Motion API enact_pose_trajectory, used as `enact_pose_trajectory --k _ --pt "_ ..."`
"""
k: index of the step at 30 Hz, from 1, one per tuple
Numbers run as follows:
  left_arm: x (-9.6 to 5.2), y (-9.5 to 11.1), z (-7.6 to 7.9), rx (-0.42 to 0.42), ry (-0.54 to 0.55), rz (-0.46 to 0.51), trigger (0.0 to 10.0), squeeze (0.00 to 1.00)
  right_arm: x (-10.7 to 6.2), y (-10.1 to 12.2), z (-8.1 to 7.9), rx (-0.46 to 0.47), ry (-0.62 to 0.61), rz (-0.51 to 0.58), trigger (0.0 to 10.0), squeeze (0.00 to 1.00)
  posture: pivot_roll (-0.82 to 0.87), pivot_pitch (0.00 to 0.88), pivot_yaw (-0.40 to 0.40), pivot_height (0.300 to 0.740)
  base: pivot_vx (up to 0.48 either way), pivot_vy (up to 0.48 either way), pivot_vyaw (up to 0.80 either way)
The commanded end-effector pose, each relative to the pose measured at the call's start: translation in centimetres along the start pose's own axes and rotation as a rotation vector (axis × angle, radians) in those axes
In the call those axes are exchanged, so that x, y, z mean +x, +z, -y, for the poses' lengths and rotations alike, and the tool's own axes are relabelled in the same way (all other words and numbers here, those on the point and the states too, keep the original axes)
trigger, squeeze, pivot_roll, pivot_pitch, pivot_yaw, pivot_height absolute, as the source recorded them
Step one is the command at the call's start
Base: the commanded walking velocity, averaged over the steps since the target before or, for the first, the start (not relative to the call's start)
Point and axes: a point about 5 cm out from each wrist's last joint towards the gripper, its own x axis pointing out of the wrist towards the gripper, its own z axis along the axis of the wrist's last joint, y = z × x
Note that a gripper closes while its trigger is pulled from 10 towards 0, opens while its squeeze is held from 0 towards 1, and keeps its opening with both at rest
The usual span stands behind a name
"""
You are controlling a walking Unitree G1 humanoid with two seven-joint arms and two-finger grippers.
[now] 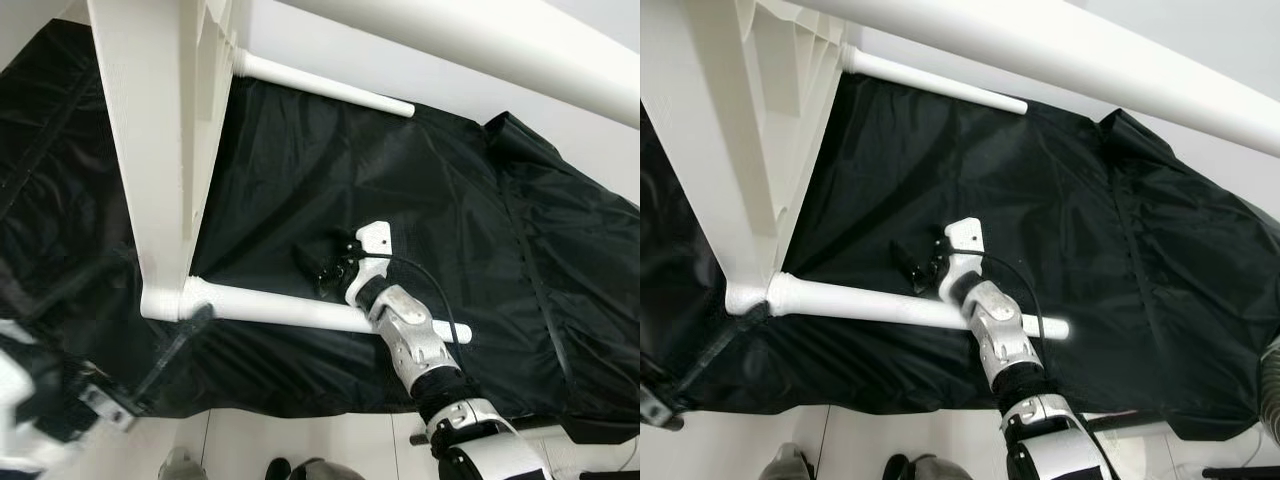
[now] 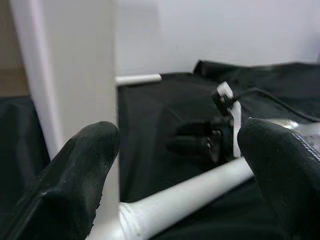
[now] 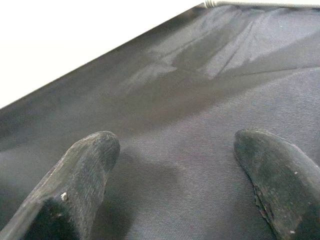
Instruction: Building children table
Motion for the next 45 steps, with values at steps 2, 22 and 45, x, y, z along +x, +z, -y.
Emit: enact_pose_trajectory --k 2,22,45 --pt "0.1 -0.3 1.6 -0.004 -0.243 -0.045 10.0 0.0 -1.1 -0.6 0.4 0.07 -0.035 0.025 10.0 0.0 0.29 0.198 -0.21 0.74 0.0 0.0 0.0" --pt "2.4 -4.4 1.4 0.022 -0.23 -0.144 10.0 0.0 -1.7 2.4 1.3 0.046 -0.079 0.18 10.0 0.0 0.24 0.195 -0.161 0.74 0.0 0.0 0.0" --pt "8.9 -9.1 0.2 0.081 0.084 -0.13 10.0 0.0 -3.8 4.2 1.8 -0.135 -0.329 0.249 10.0 0.0 0.14 0.173 -0.101 0.74 0.0 0.0 0.0"
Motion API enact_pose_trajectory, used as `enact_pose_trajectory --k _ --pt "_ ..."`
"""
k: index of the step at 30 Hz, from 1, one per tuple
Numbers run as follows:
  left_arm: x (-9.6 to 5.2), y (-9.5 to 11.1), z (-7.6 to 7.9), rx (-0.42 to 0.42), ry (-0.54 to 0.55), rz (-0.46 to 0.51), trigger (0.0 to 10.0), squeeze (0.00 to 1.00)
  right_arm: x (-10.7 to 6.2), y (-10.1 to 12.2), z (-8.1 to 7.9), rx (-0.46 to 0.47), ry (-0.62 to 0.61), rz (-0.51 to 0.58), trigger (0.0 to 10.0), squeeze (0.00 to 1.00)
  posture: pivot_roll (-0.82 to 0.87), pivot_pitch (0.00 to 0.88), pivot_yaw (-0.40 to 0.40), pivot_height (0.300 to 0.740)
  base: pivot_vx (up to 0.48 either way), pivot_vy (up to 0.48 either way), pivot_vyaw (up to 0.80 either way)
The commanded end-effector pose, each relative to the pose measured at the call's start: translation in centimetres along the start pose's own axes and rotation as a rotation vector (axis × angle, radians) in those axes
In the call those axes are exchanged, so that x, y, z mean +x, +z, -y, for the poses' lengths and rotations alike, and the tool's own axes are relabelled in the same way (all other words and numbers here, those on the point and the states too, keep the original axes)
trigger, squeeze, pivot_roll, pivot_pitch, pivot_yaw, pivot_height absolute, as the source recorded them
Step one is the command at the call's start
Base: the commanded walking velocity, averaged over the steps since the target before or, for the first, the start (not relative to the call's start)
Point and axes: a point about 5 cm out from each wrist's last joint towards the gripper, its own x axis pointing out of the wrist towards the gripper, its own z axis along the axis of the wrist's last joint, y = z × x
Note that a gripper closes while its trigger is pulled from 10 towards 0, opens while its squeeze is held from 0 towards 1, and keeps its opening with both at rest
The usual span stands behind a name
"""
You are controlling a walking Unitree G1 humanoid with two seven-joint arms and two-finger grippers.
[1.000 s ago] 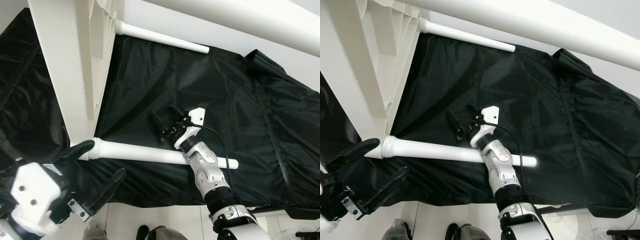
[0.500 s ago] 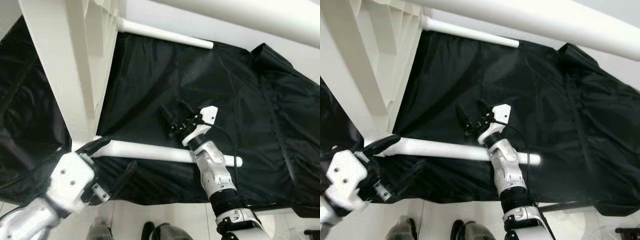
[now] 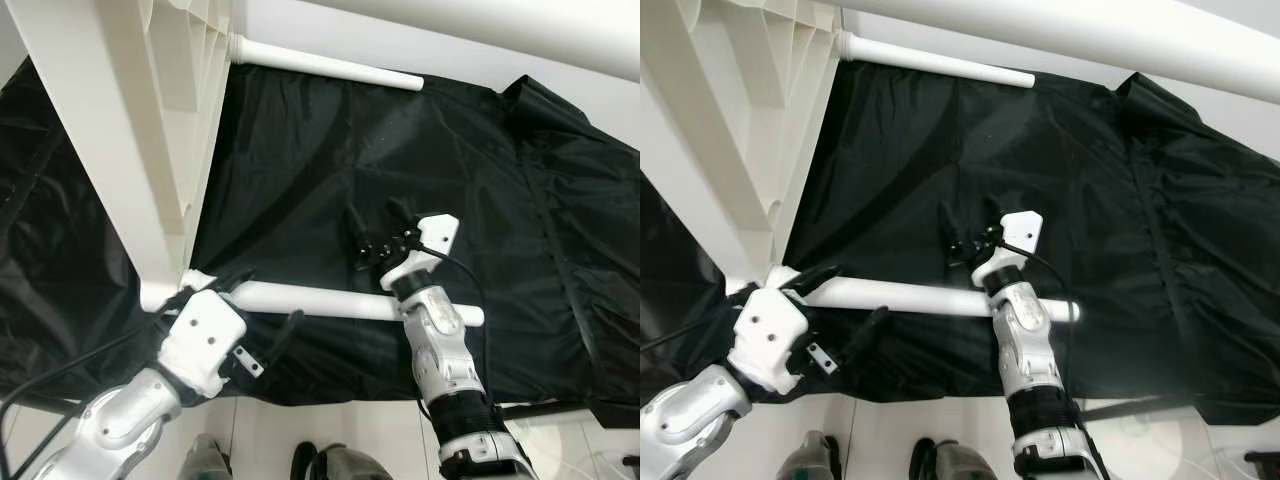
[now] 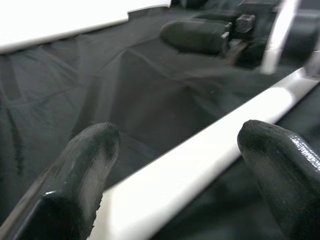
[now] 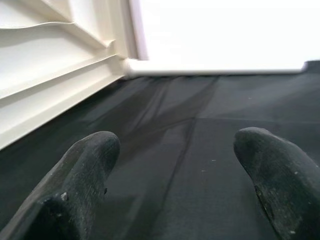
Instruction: Building children table
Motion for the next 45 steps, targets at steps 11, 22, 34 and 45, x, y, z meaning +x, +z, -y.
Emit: enact_pose_trajectory --k 11,22,34,45 --pt "4.0 -2.4 -0.3 -0.082 0.281 -0.095 10.0 0.0 -0.9 0.0 -0.2 -0.148 -0.193 -0.025 10.0 0.0 0.07 0.122 -0.049 0.74 0.0 0.0 0.0" --pt "6.7 -2.6 -2.5 -0.074 0.485 -0.036 10.0 0.0 -1.3 -0.1 0.3 -0.195 -0.282 -0.039 10.0 0.0 0.03 0.04 -0.02 0.74 0.0 0.0 0.0" --pt "8.6 -2.8 -5.4 -0.136 0.619 -0.018 10.0 0.0 -1.1 0.1 1.1 -0.256 -0.35 -0.037 10.0 0.0 -0.01 0.0 -0.003 0.74 0.0 0.0 0.0" --pt "9.6 -4.0 -3.7 -0.098 0.576 -0.022 10.0 0.0 -2.7 -1.2 1.7 -0.307 -0.418 -0.093 10.0 0.0 -0.04 0.0 -0.016 0.74 0.0 0.0 0.0"
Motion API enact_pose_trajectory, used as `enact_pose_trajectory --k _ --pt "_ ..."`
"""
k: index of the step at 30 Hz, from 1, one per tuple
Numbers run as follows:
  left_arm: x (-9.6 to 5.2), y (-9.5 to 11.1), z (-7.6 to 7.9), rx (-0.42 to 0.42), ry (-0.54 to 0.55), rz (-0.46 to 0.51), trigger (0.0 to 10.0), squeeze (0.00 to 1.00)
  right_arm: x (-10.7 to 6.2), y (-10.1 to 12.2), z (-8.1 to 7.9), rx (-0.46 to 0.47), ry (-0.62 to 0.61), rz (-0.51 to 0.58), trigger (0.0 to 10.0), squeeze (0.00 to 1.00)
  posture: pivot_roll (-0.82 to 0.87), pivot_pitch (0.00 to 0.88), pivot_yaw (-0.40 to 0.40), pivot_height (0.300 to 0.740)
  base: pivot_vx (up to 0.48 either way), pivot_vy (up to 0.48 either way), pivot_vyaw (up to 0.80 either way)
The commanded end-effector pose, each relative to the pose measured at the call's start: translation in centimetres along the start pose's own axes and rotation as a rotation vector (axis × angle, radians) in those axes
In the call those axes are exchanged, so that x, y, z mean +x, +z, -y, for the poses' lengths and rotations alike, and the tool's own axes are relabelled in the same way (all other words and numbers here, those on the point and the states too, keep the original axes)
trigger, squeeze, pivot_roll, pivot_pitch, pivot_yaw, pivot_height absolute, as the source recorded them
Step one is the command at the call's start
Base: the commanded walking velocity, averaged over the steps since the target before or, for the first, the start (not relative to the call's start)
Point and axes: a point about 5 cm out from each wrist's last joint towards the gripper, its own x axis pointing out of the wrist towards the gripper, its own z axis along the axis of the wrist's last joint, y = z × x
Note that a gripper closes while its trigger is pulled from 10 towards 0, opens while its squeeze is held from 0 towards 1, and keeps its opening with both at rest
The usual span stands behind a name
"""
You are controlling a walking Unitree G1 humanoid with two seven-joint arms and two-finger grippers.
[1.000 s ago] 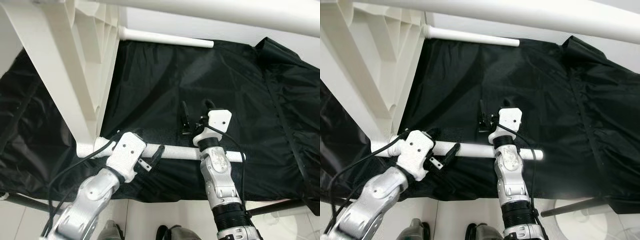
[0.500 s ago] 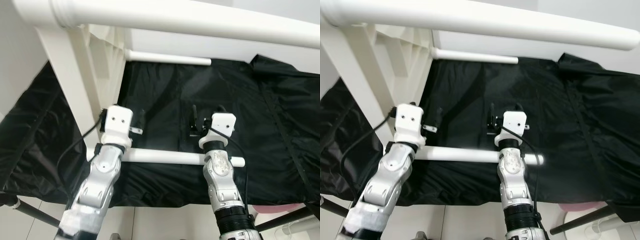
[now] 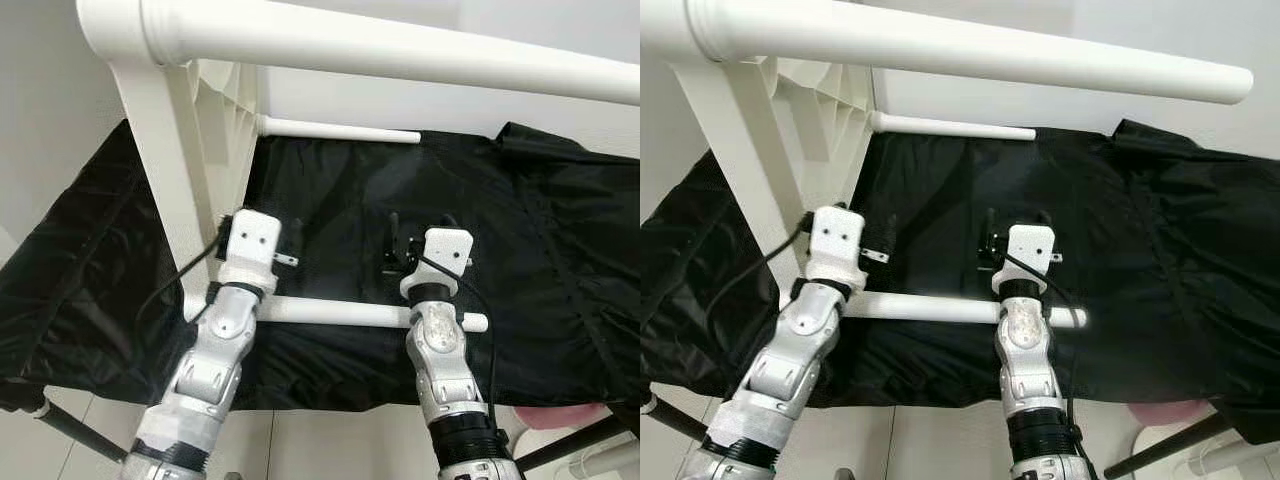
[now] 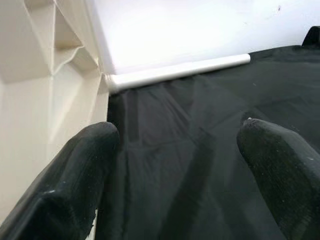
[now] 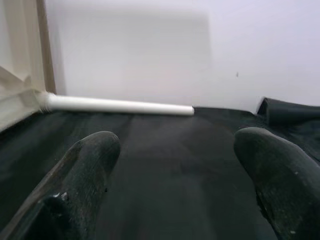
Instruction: Building children table
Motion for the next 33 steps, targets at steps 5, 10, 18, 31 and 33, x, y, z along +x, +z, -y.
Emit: enact_pose_trajectory --k 5,10,18,31,33 --pt "-0.2 -2.2 -0.1 -0.059 0.066 -0.035 10.0 0.0 -1.6 -2.1 0.9 -0.052 -0.024 -0.07 10.0 0.0 -0.04 0.0 -0.022 0.74 0.0 0.0 0.0" --pt "-0.3 -2.2 0.0 -0.099 0.056 -0.015 10.0 0.0 -1.7 -2.1 0.7 -0.033 -0.007 -0.063 10.0 0.0 -0.03 0.0 -0.023 0.74 0.0 0.0 0.0" --pt "0.4 -2.2 -0.4 -0.063 0.092 -0.009 10.0 0.0 -1.2 -1.7 -0.4 -0.003 0.019 -0.038 10.0 0.0 -0.01 0.0 -0.009 0.74 0.0 0.0 0.0" --pt "0.4 -2.4 -1.2 -0.043 0.12 -0.008 10.0 0.0 -1.0 -1.9 -0.3 -0.018 0.021 -0.039 10.0 0.0 -0.01 0.003 -0.008 0.74 0.0 -0.161 0.0" --pt "0.5 -2.4 -1.2 -0.044 0.122 -0.005 10.0 0.0 -0.9 -1.9 -0.3 -0.02 0.022 -0.039 10.0 0.0 -0.01 0.005 -0.013 0.74 0.0 -0.48 0.0"
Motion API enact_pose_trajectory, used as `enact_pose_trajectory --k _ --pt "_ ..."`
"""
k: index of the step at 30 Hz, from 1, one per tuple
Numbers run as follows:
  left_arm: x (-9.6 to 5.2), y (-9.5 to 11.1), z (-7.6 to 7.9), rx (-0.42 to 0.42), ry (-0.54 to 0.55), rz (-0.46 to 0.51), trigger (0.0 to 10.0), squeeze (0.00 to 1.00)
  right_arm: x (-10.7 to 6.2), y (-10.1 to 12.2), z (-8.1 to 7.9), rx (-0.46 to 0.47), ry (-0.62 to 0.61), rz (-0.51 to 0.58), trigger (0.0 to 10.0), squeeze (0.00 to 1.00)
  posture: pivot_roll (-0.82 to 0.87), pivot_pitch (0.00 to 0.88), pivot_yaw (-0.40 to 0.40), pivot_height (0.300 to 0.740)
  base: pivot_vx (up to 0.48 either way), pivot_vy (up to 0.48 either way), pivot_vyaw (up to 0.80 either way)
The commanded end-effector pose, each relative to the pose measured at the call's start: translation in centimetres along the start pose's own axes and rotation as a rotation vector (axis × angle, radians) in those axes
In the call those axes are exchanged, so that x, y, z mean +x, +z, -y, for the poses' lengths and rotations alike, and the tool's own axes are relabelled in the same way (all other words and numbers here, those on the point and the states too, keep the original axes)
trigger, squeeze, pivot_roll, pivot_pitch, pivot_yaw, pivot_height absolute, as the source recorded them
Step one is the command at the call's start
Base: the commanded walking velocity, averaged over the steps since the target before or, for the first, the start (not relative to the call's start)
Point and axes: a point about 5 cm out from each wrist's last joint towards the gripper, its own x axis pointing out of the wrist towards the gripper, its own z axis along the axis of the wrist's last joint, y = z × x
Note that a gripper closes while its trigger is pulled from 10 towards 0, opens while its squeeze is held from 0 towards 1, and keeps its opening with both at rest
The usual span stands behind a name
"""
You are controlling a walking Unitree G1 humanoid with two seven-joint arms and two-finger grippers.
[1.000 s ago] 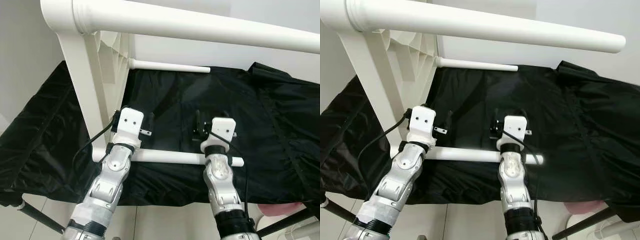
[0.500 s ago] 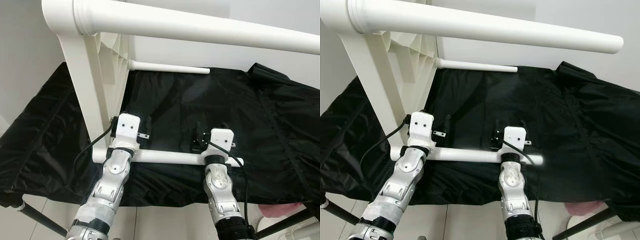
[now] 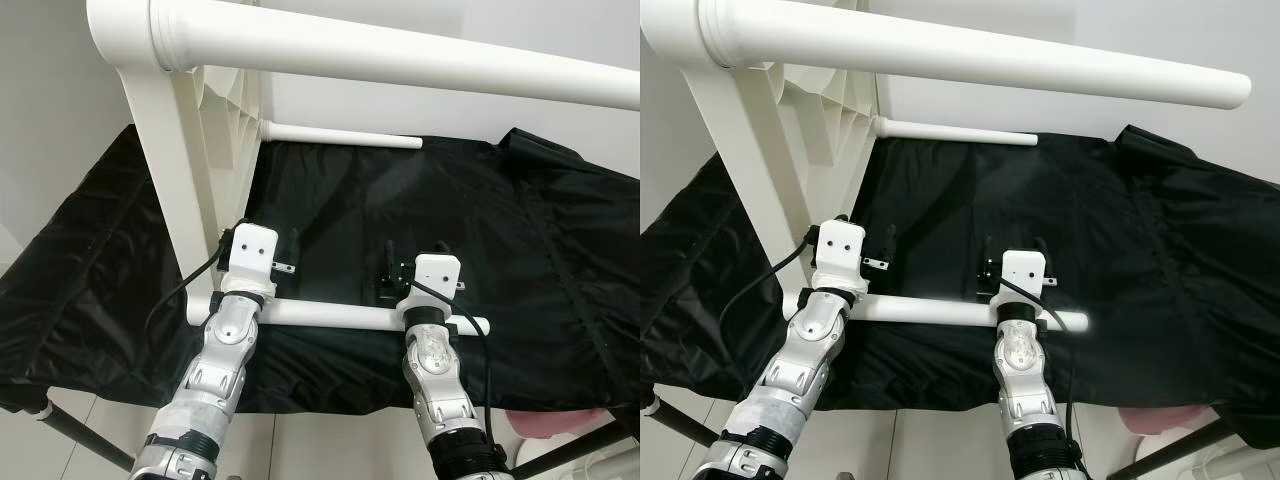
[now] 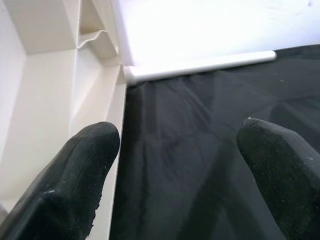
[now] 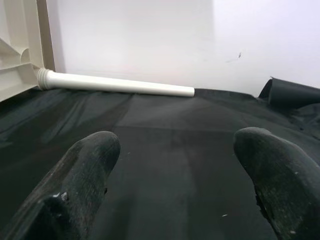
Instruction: Building children table
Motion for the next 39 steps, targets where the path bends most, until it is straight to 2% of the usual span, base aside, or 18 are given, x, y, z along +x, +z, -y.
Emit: enact_pose_trajectory --k 1,14,21,33,39 --pt "0.11 -0.13 0.33 -0.022 0.036 0.005 10.0 0.0 0.04 -0.21 0.31 -0.012 -0.006 0.001 10.0 0.0 -0.01 0.007 -0.014 0.74 0.0 -0.48 0.0" --pt "0.28 -0.06 0.35 -0.031 0.039 0.015 10.0 0.0 0.12 -0.27 0.37 -0.023 0.005 0.001 10.0 0.0 -0.01 0.01 -0.02 0.74 0.0 -0.444 0.0" --pt "0.17 0.01 0.0 -0.021 0.079 0.024 10.0 0.0 -0.04 -0.2 0.0 -0.016 0.03 0.003 10.0 0.0 -0.01 0.018 -0.019 0.74 0.0 0.0 0.0" --pt "-0.11 0.13 -0.05 0.015 0.065 0.038 10.0 0.0 -0.07 -0.3 -0.03 -0.039 0.033 0.001 10.0 0.0 -0.01 0.027 -0.018 0.74 0.0 0.0 0.0" --pt "-0.24 0.15 0.24 0.063 0.011 0.041 10.0 0.0 -0.05 -0.22 -0.16 -0.05 0.056 0.009 10.0 0.0 -0.01 0.033 -0.025 0.74 0.0 0.0 0.76"
